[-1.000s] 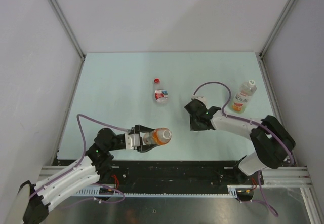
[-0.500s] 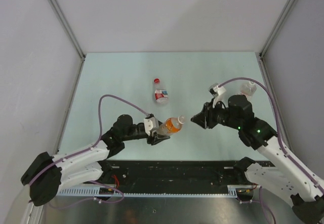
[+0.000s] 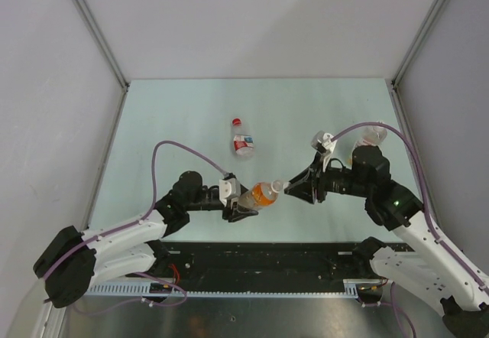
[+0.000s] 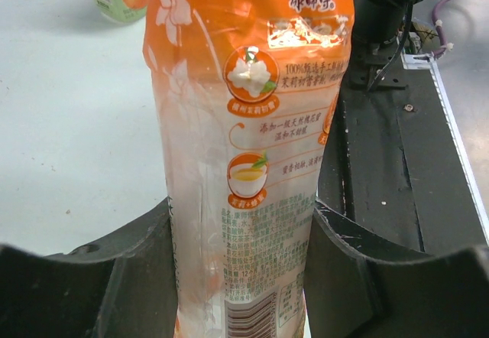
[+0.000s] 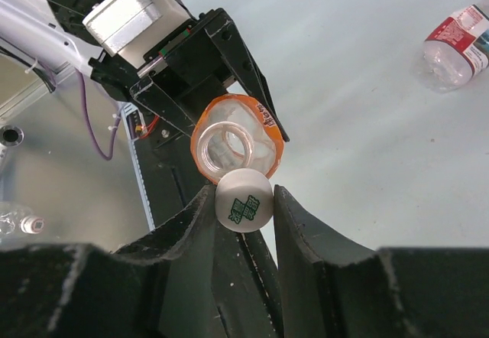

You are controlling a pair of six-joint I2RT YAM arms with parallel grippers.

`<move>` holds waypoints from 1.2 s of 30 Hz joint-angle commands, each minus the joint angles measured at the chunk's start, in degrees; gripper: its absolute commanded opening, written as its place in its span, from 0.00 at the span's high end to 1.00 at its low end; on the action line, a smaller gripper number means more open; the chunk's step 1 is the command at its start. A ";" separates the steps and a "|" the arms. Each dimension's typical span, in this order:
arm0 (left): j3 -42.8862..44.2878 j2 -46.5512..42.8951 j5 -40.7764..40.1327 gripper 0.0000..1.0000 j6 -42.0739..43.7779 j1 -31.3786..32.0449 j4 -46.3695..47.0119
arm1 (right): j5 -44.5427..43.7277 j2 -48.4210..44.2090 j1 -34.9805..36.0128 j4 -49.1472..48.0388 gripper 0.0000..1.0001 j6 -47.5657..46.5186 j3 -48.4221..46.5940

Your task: Screw on the bottle caps

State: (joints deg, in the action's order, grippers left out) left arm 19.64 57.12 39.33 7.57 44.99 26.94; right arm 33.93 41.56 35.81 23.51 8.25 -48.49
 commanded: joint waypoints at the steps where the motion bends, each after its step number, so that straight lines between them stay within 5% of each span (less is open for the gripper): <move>1: 0.67 0.45 3.87 0.90 0.07 0.26 2.34 | 2.34 1.10 -0.08 -3.98 0.78 -0.61 -1.54; 10: 1.30 2.08 4.94 1.00 0.94 0.23 1.39 | 2.38 1.98 0.07 -3.89 0.78 -0.93 -2.07; 36: 4.00 1.39 12.97 1.00 0.15 0.33 -1.52 | 3.21 5.80 6.98 1.63 0.80 -4.33 -2.84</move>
State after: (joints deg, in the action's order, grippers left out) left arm 20.12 60.66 49.19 7.53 44.97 21.71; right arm 35.38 45.67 41.63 24.99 4.49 -49.39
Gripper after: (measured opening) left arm 0.570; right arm 0.369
